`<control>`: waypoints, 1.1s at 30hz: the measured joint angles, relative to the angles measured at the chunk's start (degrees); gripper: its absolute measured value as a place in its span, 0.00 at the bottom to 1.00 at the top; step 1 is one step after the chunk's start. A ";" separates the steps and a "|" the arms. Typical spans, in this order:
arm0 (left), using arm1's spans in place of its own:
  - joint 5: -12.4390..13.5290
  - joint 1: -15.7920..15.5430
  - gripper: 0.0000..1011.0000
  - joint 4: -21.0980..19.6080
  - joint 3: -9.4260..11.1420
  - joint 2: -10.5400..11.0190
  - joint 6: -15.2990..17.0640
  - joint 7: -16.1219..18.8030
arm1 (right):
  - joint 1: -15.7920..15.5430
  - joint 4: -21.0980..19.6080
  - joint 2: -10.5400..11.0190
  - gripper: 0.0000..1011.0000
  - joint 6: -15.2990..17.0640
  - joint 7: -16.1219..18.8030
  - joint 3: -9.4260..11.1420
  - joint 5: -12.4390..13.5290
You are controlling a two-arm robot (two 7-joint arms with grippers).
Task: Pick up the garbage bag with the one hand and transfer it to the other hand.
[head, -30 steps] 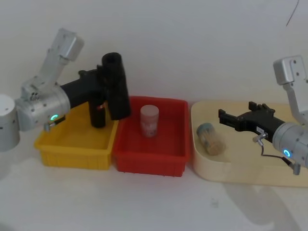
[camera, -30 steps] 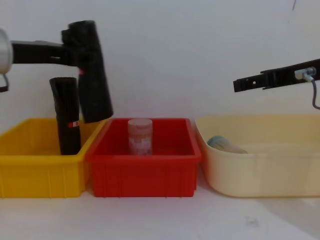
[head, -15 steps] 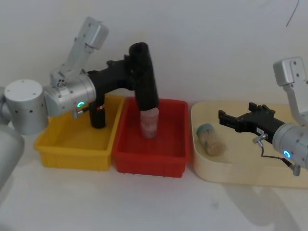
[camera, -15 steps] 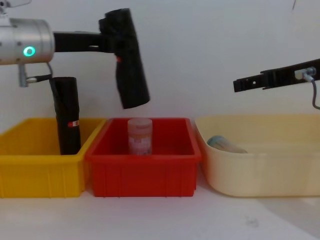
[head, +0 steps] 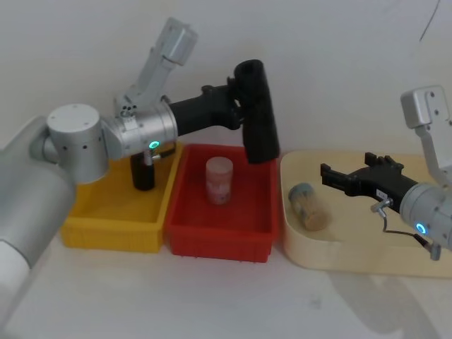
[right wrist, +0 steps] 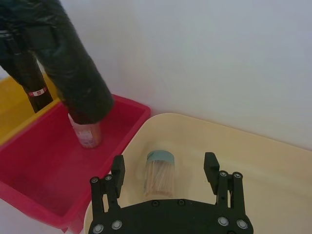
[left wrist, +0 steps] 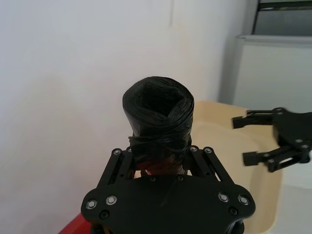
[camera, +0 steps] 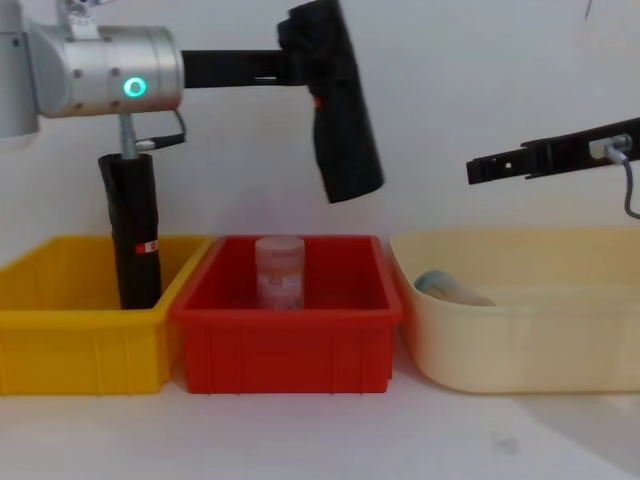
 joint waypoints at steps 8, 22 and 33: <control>-1.11 -2.64 0.40 4.18 1.14 -2.15 -0.59 -3.45 | -0.25 -0.18 0.06 0.99 -1.47 0.32 0.00 -0.29; -1.99 -4.75 0.40 7.58 2.07 -3.88 -1.06 -6.15 | -1.20 -1.69 1.73 0.99 -7.81 5.15 -0.22 1.29; -2.23 -5.32 0.40 8.47 2.31 -4.36 -1.17 -6.89 | -0.70 -2.03 3.39 0.99 -10.74 8.61 -2.05 1.63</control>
